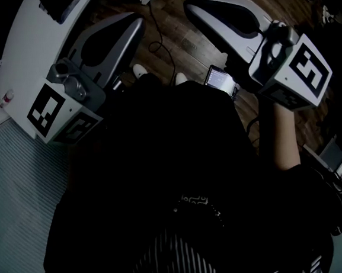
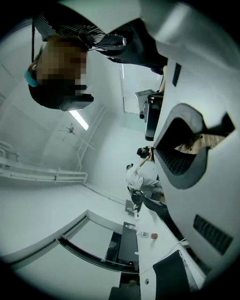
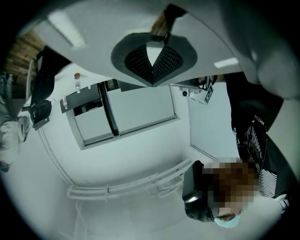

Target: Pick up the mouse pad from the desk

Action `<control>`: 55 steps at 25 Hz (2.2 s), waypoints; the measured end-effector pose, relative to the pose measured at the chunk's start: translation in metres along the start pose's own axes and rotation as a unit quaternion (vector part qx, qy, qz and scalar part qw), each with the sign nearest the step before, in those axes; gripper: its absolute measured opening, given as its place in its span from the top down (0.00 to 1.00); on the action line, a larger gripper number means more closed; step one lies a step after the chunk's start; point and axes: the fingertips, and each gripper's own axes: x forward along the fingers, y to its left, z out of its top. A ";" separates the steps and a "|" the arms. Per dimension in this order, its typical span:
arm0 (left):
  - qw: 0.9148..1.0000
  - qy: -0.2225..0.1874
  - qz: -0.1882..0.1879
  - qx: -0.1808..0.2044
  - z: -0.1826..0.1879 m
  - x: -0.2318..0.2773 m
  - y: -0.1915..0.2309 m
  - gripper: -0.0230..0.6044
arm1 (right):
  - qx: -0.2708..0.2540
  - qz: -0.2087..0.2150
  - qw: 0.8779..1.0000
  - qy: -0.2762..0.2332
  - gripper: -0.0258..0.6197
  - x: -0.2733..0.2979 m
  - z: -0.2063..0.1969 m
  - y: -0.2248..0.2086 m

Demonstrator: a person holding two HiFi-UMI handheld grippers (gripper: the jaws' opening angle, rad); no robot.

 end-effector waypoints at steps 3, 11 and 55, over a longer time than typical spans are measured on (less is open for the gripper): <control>1.000 -0.011 -0.022 -0.001 0.008 -0.001 0.019 0.95 | -0.007 -0.024 1.000 0.000 0.95 0.011 0.006 -0.007; 0.999 -0.024 -0.043 0.001 0.051 -0.017 0.094 0.95 | -0.024 -0.050 0.998 0.017 0.95 0.089 0.033 -0.028; 0.985 -0.087 0.146 -0.006 0.081 -0.156 0.278 0.95 | -0.041 0.156 0.985 0.065 0.95 0.342 0.047 -0.043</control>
